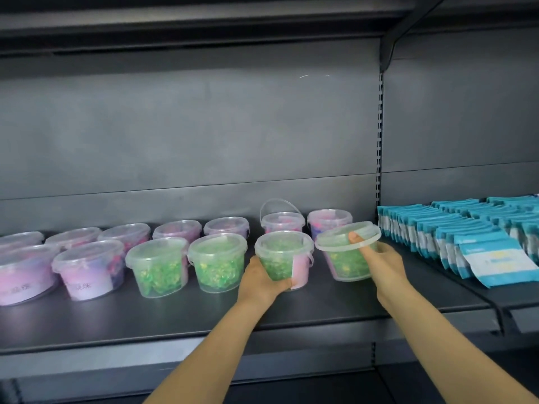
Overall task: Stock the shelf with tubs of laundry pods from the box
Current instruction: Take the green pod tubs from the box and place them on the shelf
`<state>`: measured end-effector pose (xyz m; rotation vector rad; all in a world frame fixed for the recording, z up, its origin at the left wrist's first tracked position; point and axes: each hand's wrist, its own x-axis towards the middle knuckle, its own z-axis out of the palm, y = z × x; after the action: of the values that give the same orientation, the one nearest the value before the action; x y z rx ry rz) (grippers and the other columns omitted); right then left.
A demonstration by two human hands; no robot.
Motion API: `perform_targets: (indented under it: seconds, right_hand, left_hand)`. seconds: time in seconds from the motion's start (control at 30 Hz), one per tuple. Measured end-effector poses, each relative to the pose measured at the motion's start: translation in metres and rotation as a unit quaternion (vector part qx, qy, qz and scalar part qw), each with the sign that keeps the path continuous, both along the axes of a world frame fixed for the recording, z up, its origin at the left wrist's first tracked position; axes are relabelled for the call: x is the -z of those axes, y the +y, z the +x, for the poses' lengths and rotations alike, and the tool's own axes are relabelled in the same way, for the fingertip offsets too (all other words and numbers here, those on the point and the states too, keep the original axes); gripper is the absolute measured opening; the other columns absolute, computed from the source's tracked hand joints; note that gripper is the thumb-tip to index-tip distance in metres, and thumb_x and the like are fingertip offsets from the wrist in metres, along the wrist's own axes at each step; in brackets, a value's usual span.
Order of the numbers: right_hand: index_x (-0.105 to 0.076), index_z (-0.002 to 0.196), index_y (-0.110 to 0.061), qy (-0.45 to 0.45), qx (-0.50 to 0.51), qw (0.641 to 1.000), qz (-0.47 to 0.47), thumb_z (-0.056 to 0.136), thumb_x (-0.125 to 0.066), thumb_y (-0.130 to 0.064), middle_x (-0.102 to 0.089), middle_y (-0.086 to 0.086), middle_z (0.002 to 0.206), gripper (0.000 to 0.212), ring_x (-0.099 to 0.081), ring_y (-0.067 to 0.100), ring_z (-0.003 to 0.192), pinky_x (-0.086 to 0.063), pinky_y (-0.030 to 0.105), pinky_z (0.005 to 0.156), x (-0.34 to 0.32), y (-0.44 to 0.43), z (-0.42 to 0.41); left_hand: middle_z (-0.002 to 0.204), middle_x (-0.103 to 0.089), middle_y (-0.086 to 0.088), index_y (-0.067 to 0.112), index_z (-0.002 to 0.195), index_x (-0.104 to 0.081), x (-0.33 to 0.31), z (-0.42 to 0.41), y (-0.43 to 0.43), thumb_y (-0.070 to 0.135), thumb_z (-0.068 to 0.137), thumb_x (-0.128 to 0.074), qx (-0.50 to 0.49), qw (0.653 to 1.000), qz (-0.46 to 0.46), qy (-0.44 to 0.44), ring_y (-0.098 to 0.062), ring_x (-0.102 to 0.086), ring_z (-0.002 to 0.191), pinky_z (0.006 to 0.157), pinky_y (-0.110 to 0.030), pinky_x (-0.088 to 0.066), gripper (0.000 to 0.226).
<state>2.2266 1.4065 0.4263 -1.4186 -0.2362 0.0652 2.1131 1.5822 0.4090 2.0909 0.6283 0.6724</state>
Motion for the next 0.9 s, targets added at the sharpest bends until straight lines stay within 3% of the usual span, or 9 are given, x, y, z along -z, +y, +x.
perform_targets:
  seconds: [0.2, 0.43, 0.57, 0.6, 0.7, 0.8, 0.9]
  right_hand:
    - [-0.054, 0.120, -0.004, -0.057, -0.003, 0.980, -0.191, 0.077, -0.072, -0.043, -0.059, 0.012, 0.122, 0.061, -0.057, 0.024, 0.106, -0.044, 0.030, 0.082, 0.006, 0.011, 0.007]
    - [-0.063, 0.115, -0.011, -0.133, -0.034, 0.934, -0.330, 0.078, -0.070, -0.045, -0.064, 0.008, 0.117, 0.051, -0.058, 0.024, 0.108, -0.043, 0.027, 0.080, -0.008, -0.006, 0.013]
    - [-0.059, 0.093, -0.014, -0.192, -0.066, 0.843, -0.498, 0.081, -0.067, -0.042, -0.062, 0.007, 0.108, 0.031, -0.054, 0.019, 0.091, -0.038, 0.025, 0.062, -0.017, -0.022, 0.001]
    - [-0.058, 0.095, -0.014, -0.202, -0.084, 0.813, -0.539, 0.082, -0.067, -0.041, -0.060, 0.007, 0.109, 0.031, -0.053, 0.018, 0.091, -0.039, 0.025, 0.062, -0.019, -0.026, -0.005]
    - [-0.054, 0.120, -0.011, -0.250, -0.096, 0.735, -0.623, 0.083, -0.064, -0.043, -0.056, 0.006, 0.121, 0.050, -0.053, 0.023, 0.108, -0.046, 0.030, 0.084, -0.023, -0.033, -0.020]
    - [-0.055, 0.117, -0.012, -0.301, -0.089, 0.687, -0.656, 0.079, -0.064, -0.050, -0.057, 0.008, 0.116, 0.054, -0.054, 0.024, 0.103, -0.048, 0.035, 0.086, -0.026, -0.033, -0.035]
    - [-0.056, 0.110, -0.009, -0.325, -0.086, 0.656, -0.675, 0.081, -0.061, -0.050, -0.057, 0.010, 0.111, 0.051, -0.053, 0.025, 0.101, -0.047, 0.032, 0.081, -0.036, -0.029, -0.062]
  left_hand:
    - [0.124, -0.057, -0.010, 0.003, 0.122, -0.042, -0.002, 0.005, 0.002, 0.032, 0.074, -0.076, -0.042, 0.997, 0.028, 0.050, -0.027, -0.054, 0.115, 0.087, -0.028, -0.042, 0.066]
    - [0.121, -0.057, -0.011, 0.002, 0.122, -0.042, -0.002, 0.001, 0.003, 0.037, 0.077, -0.071, -0.041, 0.993, 0.068, 0.084, -0.028, -0.054, 0.114, 0.083, -0.028, -0.041, 0.064]
    - [0.116, -0.060, -0.013, 0.003, 0.115, -0.049, -0.004, -0.011, 0.005, 0.033, 0.085, -0.063, -0.039, 0.983, 0.137, 0.119, -0.028, -0.056, 0.107, 0.081, -0.029, -0.042, 0.045]
    - [0.115, -0.060, -0.013, 0.003, 0.114, -0.050, -0.005, -0.016, 0.006, 0.033, 0.086, -0.061, -0.034, 0.978, 0.160, 0.130, -0.029, -0.057, 0.107, 0.083, -0.031, -0.043, 0.042]
    - [0.115, -0.061, -0.013, 0.003, 0.112, -0.054, -0.008, -0.036, 0.007, 0.031, 0.088, -0.058, -0.013, 0.960, 0.234, 0.153, -0.028, -0.056, 0.107, 0.089, -0.034, -0.046, 0.037]
    - [0.116, -0.060, -0.013, 0.003, 0.112, -0.054, -0.017, -0.062, 0.007, 0.031, 0.090, -0.055, 0.012, 0.933, 0.312, 0.178, -0.028, -0.055, 0.107, 0.091, -0.036, -0.045, 0.036]
    - [0.118, -0.056, -0.013, 0.005, 0.113, -0.053, -0.031, -0.096, 0.009, 0.033, 0.091, -0.052, 0.024, 0.886, 0.409, 0.218, -0.029, -0.053, 0.110, 0.091, -0.038, -0.045, 0.036]
